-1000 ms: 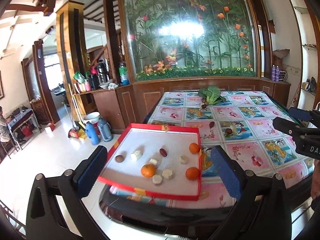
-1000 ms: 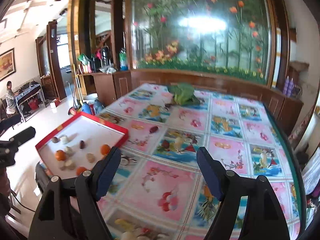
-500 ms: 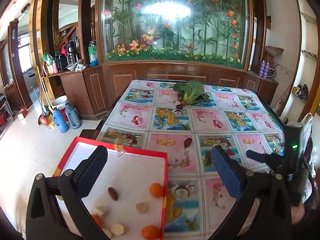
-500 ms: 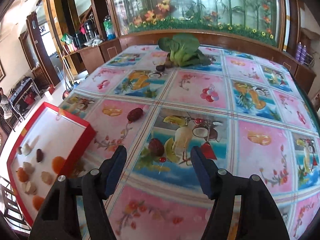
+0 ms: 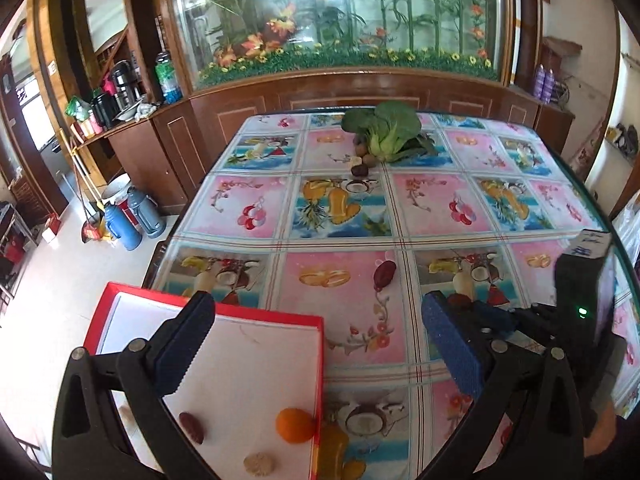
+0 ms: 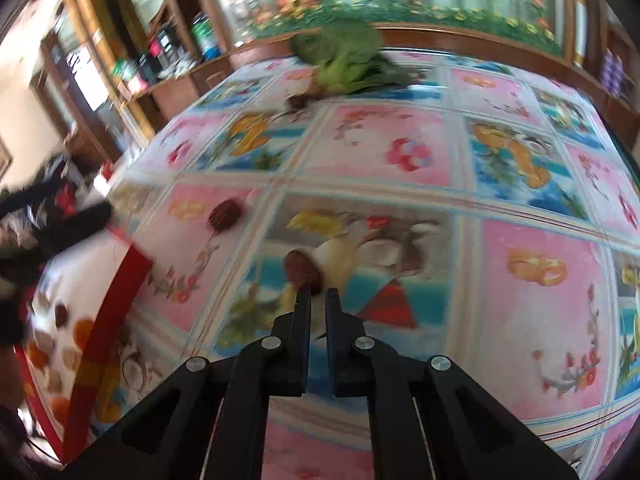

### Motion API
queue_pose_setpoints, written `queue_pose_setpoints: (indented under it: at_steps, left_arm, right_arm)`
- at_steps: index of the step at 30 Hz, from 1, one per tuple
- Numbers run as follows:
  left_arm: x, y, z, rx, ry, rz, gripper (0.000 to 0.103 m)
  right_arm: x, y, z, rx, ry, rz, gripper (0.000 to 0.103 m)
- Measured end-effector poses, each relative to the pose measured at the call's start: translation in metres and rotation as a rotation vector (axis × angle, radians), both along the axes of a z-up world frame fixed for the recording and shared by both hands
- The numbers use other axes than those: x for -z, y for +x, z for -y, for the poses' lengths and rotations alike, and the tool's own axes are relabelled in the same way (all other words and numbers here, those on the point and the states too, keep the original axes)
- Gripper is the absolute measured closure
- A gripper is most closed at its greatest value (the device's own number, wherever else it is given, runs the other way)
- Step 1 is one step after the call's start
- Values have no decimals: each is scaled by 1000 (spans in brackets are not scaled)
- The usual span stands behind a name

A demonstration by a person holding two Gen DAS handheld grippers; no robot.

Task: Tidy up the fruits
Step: 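Grasp a red date with the left gripper while the right grasps another red date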

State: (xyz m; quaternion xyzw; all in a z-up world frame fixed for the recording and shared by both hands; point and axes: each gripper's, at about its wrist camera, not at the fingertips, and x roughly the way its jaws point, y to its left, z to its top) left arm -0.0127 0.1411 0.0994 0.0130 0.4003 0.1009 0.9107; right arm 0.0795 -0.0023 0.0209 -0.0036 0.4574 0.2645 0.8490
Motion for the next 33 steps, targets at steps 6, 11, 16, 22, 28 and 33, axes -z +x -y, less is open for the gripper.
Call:
queue_pose_setpoints:
  at_steps: [6, 11, 16, 22, 28, 33]
  left_arm:
    - [39, 51, 17, 82, 72, -111, 2]
    - [64, 76, 27, 156, 57, -159, 20]
    - [80, 86, 41, 191, 103, -182, 27]
    - [91, 95, 42, 208, 66, -205, 46]
    - [92, 94, 50, 270, 31, -190, 82]
    - [93, 83, 53, 267, -2, -180, 82]
  right_arm:
    - [-18, 21, 52, 76, 219, -53, 99]
    - [-22, 24, 64, 109, 269, -68, 99]
    - [-19, 26, 54, 57, 301, -113, 98]
    - [-10, 30, 49, 40, 311, -171, 95]
    - [-8, 29, 46, 13, 306, -178, 95]
    - [-3, 27, 41, -17, 297, -196, 95]
